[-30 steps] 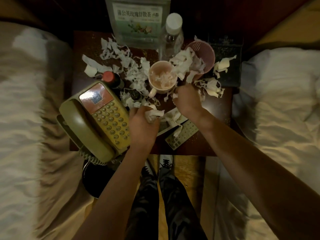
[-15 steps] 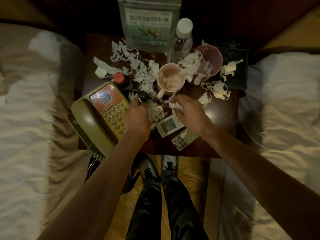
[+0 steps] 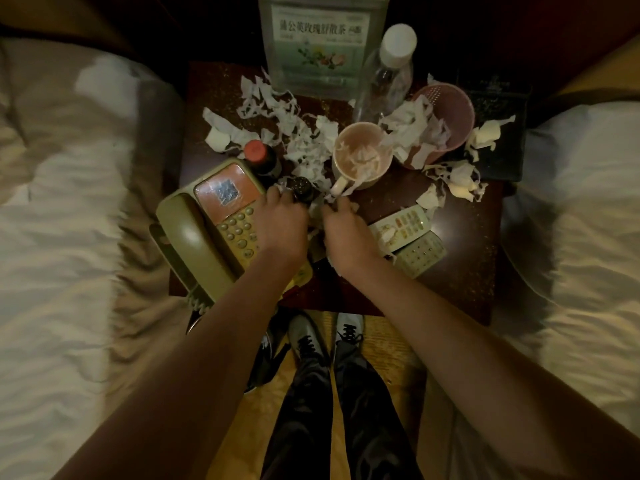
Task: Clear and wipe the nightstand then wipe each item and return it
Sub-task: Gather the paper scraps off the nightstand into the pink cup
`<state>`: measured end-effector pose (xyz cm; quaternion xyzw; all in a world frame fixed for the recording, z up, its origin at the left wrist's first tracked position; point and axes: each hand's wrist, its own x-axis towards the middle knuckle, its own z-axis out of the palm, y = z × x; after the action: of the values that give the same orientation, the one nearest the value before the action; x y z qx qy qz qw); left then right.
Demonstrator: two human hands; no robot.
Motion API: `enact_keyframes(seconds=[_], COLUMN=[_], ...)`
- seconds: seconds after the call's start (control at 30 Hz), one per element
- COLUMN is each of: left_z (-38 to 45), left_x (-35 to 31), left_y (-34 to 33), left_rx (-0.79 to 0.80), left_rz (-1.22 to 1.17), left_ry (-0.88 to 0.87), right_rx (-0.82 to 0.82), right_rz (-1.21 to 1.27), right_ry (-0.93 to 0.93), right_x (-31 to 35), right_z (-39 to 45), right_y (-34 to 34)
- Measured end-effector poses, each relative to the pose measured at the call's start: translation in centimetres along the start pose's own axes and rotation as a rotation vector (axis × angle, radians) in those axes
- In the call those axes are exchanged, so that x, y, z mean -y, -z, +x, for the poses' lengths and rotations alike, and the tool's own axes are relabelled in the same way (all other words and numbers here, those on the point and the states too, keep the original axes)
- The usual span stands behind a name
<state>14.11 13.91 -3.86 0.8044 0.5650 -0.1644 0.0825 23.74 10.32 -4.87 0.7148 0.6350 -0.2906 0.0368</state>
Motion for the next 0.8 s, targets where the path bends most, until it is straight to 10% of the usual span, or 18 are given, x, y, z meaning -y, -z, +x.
enact_keyframes(seconds=[0.27, 0.57, 0.8], left_z=[-0.3, -5.3, -11.3], left_x=[0.9, 1.9, 3.7], left_y=[-0.1, 1.5, 2.0], left_rx=[-0.137, -0.243, -0.255], left_rz=[-0.029, -0.663, -1.049], left_ry=[-0.027, 0.095, 0.333], right_rx=[-0.094, -0.39, -0.289], right_rz=[0.159, 0.506, 0.695], right_ry=[0.059, 0.105, 0.008], right_x=[-1.5, -0.4, 3.9], right_z=[0.1, -4.5, -7.9], right_y=[0.2, 2.7, 2.4])
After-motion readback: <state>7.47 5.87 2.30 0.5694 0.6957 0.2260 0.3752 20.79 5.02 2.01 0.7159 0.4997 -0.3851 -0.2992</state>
